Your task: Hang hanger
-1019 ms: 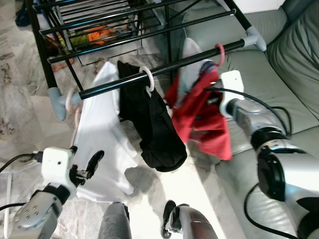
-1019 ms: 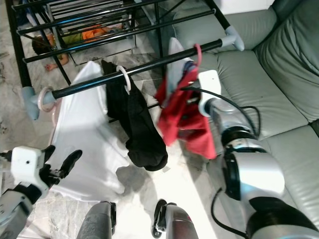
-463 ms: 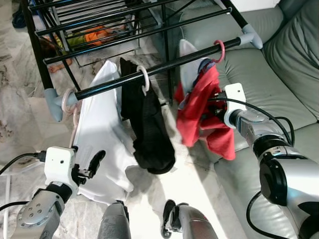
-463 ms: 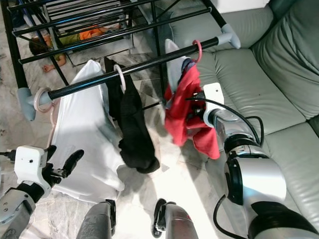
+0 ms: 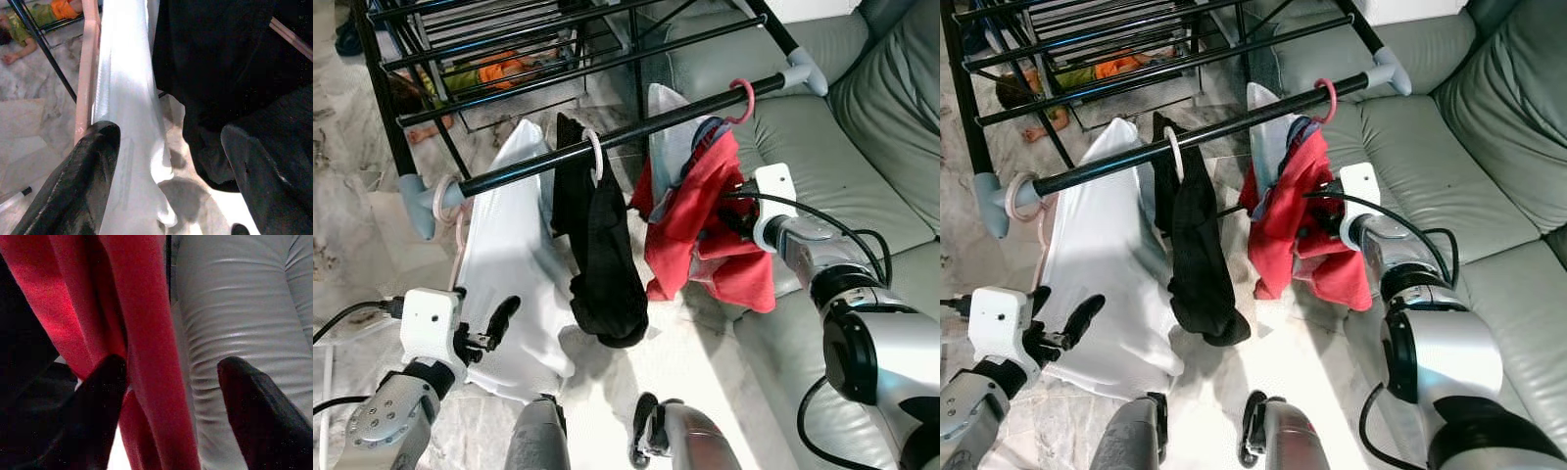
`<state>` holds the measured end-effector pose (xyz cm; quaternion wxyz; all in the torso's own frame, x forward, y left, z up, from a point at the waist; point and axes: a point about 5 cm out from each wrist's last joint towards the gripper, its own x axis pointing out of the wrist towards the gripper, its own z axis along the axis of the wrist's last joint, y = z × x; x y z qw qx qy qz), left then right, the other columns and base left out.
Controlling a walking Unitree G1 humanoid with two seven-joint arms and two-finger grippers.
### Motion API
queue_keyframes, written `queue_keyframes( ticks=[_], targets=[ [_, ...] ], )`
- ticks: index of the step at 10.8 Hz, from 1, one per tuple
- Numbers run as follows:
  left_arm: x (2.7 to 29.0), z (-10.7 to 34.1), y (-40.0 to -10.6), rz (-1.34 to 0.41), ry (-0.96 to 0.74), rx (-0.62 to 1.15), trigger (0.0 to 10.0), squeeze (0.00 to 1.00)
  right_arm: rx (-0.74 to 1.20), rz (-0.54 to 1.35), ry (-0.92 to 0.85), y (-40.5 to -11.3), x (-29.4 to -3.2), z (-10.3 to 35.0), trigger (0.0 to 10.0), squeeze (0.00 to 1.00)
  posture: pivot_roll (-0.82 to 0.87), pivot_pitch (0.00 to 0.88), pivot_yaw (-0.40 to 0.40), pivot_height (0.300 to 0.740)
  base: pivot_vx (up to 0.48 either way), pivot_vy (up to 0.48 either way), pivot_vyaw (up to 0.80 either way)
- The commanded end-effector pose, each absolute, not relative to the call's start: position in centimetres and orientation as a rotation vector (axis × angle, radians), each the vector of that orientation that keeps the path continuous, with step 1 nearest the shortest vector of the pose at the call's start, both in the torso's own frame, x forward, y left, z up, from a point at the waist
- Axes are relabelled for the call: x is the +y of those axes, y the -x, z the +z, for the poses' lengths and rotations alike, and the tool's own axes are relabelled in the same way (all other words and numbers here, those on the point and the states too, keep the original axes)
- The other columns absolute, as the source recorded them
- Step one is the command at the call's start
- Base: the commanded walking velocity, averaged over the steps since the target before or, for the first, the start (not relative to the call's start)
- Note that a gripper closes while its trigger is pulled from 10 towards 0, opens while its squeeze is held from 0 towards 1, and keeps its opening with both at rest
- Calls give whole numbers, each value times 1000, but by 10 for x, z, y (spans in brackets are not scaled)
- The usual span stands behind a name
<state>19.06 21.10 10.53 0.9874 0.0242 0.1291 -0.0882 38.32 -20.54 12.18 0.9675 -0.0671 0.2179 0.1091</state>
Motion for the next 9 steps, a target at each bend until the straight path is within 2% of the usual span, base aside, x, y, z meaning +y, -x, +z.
queue_keyframes(
  ticks=[1, 2, 5, 9],
  targets=[
    [208, 88, -214, -154, -43, 263, 10000, 0, 346, 196, 122, -377, -207, 112, 10000, 1000, 64, 0, -33, 740, 0, 0, 0],
    [189, 78, -256, -175, -50, 212, 10000, 0, 184, 157, 124, -365, -208, 104, 10000, 1000, 57, 0, -33, 740, 0, 0, 0],
    [186, 78, -263, -177, -53, 194, 10000, 0, 136, 169, 130, -375, -202, 120, 10000, 1000, 59, 0, -44, 740, 0, 0, 0],
    [192, 67, -264, -131, -112, 173, 10000, 0, 65, 165, 179, -365, -194, 111, 10000, 1000, 46, 0, -20, 740, 0, 0, 0]
  ],
)
